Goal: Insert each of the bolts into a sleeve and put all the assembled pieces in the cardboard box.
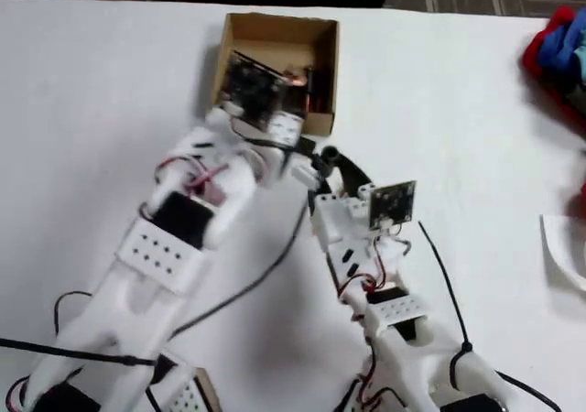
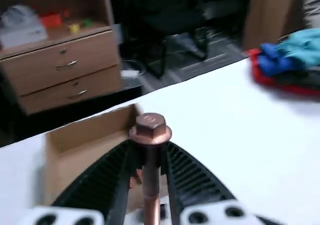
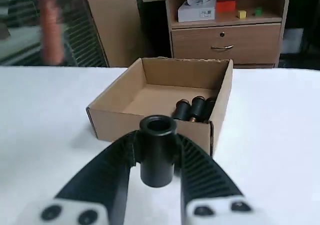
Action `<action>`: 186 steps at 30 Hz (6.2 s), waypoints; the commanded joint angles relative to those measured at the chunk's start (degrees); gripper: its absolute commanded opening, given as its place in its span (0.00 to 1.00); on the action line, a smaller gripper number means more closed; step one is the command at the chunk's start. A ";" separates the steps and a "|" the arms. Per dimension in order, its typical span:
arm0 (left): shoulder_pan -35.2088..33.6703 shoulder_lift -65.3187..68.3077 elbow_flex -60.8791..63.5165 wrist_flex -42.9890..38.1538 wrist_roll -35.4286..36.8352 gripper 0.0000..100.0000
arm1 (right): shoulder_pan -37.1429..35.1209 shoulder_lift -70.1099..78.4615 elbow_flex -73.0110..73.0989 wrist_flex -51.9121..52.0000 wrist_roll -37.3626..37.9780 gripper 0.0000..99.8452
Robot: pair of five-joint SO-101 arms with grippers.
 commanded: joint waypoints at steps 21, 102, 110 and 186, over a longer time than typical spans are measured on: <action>4.84 11.25 -9.45 -5.71 5.27 0.02 | -0.66 -2.24 6.07 -16.75 8.35 0.02; 7.21 15.03 -7.08 -14.33 18.20 0.02 | -0.75 -2.33 4.57 -12.35 8.26 0.02; 7.12 21.01 -9.36 -16.62 18.20 0.02 | -0.75 -2.33 4.57 -12.35 8.26 0.02; -24.70 74.81 -49.45 68.84 -12.75 0.03 | 4.62 -2.33 3.69 -12.00 8.26 0.02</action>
